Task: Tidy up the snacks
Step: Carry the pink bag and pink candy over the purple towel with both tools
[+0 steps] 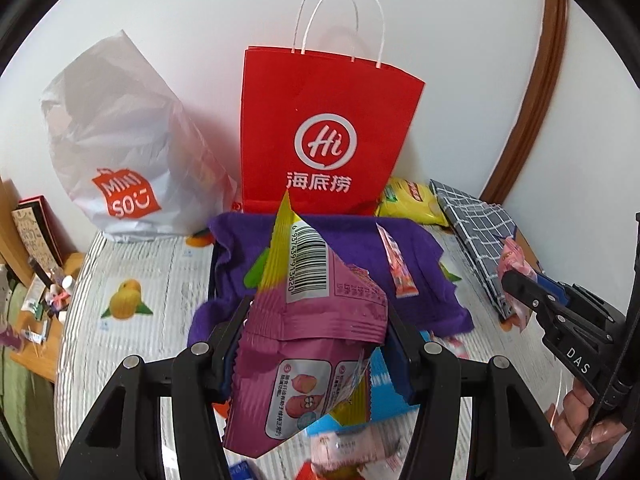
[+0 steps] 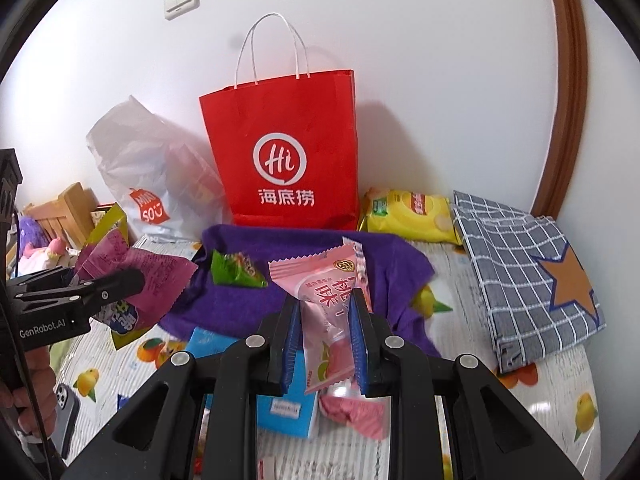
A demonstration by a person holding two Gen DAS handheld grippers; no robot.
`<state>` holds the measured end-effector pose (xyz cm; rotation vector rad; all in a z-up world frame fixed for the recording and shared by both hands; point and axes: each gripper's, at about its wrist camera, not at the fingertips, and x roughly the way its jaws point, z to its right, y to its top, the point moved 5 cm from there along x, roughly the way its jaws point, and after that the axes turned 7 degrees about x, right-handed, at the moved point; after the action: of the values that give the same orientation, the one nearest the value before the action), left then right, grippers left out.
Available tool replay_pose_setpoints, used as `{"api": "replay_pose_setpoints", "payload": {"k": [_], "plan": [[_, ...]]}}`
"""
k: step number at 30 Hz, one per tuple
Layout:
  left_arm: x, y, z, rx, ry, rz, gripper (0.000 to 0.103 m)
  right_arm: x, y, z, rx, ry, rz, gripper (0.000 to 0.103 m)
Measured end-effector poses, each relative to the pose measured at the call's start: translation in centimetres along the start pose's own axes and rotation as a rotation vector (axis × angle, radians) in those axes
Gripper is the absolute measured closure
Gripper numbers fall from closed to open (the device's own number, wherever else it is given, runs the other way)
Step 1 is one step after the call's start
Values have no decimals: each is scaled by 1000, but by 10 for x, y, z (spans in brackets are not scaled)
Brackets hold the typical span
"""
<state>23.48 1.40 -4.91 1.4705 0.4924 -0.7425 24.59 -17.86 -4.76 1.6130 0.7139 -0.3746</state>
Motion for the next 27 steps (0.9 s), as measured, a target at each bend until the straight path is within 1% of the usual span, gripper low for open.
{"api": "replay_pose_setpoints", "payload": {"k": [4, 10, 13, 19, 23, 25, 27], "plan": [[15, 15, -6, -4, 14, -10, 47, 20, 15, 1, -4, 27, -16, 80], [45, 27, -22, -41, 31, -40, 47, 56, 22, 10, -1, 20, -53, 80], [61, 25, -32, -59, 43, -65, 47, 73, 22, 15, 1, 18, -75, 80], [94, 20, -53, -105, 42, -133, 47, 113, 20, 17, 7, 35, -134, 80], [110, 20, -53, -92, 49, -152, 47, 133, 16, 18, -5, 41, -172, 79], [119, 17, -51, -88, 34, -163, 47, 142, 13, 19, -30, 28, -201, 79], [129, 14, -50, -89, 22, -184, 47, 148, 12, 21, -40, 29, -212, 79]]}}
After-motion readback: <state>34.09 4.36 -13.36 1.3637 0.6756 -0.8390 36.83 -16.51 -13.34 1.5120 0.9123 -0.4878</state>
